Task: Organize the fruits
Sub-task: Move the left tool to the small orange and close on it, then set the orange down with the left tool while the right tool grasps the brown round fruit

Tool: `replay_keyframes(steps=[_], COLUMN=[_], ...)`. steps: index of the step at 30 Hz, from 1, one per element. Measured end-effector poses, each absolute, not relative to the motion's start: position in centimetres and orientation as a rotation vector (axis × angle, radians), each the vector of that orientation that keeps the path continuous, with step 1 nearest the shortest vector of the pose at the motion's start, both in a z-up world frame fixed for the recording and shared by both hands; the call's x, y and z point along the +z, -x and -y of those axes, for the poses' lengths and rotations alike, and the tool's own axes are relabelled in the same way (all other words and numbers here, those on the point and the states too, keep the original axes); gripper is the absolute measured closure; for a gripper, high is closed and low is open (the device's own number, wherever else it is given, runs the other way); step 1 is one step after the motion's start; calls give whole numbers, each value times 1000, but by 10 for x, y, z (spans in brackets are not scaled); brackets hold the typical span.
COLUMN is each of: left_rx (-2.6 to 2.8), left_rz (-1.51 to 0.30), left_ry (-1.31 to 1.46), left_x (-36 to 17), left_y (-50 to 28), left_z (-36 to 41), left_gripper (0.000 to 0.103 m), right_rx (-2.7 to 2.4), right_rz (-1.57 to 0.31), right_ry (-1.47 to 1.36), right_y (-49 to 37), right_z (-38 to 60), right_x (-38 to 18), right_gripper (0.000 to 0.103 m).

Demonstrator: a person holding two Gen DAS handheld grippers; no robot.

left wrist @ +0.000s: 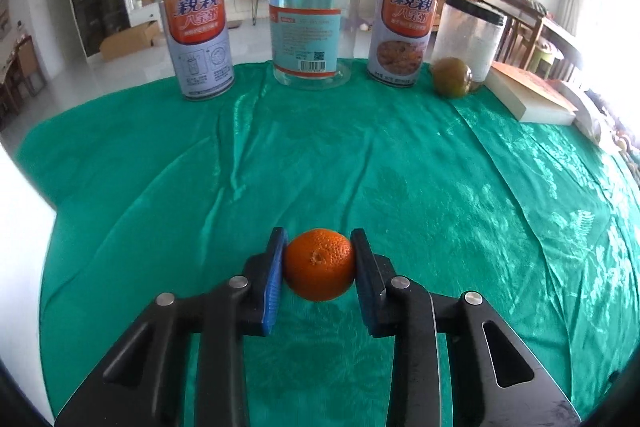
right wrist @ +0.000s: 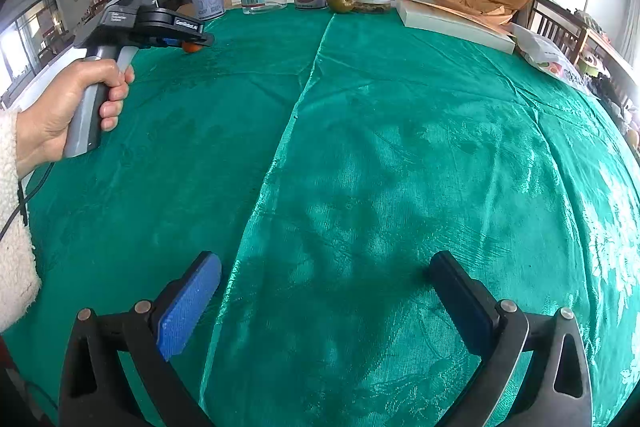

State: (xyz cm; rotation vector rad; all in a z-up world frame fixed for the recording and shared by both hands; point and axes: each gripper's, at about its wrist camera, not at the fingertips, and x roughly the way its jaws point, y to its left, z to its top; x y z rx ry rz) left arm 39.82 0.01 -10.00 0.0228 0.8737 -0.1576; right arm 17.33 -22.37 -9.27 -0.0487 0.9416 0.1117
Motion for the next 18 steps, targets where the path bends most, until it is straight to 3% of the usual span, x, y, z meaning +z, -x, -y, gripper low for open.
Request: replay_keyframes(steps=[13, 15, 18], left_rx=[-243, -211, -144], left_rz=[-921, -928, -912], left_ry=[-39, -50, -76], left_x=[-98, -108, -114], left_y=[-241, -240, -241], left_z=[-39, -42, -45], left_gripper=[66, 40, 23], right_rx=[94, 92, 95], right_rz=[-944, -944, -942], right_ry=[53, 52, 40], right_y=[-175, -174, -173], right_z=[222, 222, 224], right_x=[-94, -94, -94], right_gripper=[0, 0, 0])
